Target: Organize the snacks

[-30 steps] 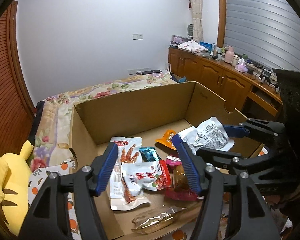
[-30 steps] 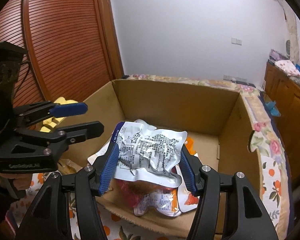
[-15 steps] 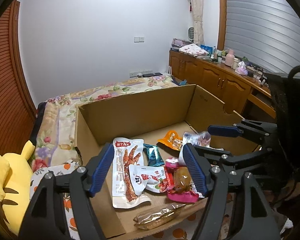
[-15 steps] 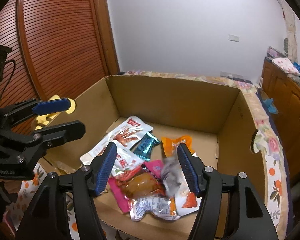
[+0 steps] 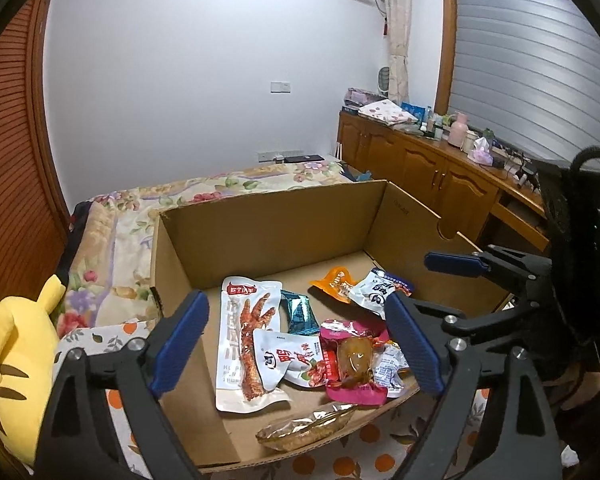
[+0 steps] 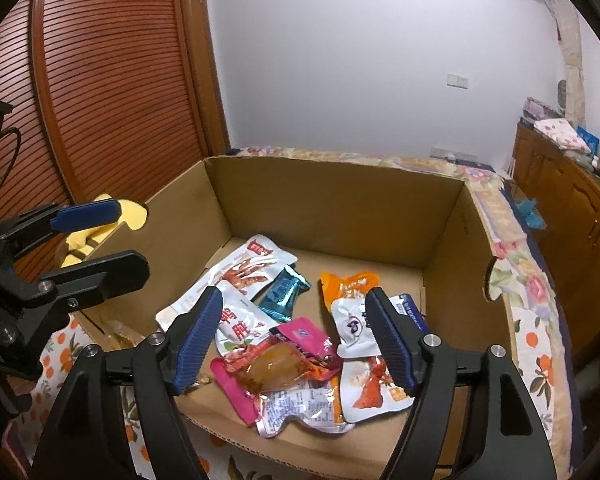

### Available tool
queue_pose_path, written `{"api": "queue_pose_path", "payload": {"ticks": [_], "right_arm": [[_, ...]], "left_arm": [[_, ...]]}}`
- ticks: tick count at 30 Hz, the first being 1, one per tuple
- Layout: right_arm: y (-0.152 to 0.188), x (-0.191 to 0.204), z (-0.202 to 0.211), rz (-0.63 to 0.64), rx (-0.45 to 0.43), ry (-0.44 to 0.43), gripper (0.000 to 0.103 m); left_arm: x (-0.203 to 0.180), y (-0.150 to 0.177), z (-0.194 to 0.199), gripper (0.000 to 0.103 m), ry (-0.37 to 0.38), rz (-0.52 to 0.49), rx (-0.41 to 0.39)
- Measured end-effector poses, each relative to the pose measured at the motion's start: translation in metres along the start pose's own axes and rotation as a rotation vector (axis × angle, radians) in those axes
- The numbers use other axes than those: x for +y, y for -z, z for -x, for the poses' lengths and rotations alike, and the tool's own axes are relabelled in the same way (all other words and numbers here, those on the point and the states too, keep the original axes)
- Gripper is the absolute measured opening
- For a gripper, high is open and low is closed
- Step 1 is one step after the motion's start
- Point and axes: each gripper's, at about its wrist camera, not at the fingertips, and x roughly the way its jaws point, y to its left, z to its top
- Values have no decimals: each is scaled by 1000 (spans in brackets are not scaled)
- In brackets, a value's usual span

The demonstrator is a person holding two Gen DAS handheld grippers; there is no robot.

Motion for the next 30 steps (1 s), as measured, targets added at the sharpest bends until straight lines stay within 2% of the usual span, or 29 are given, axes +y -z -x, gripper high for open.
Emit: {"api": "queue_pose_path", "payload": {"ticks": [4, 9, 20, 30], "right_arm": [[2, -1, 9, -7, -20, 19, 82], [6, 3, 29, -3, -44, 34, 82], [20, 20, 92, 12, -105, 51, 82], [48, 38, 127, 30, -105, 58, 82]], "left_arm": [[-3, 3, 8, 91, -12, -4, -7], [-11, 12, 26, 91, -28, -20, -25], [-33, 39, 79, 91, -9, -39, -56], [-61, 79, 106, 91, 20, -66, -23]]}}
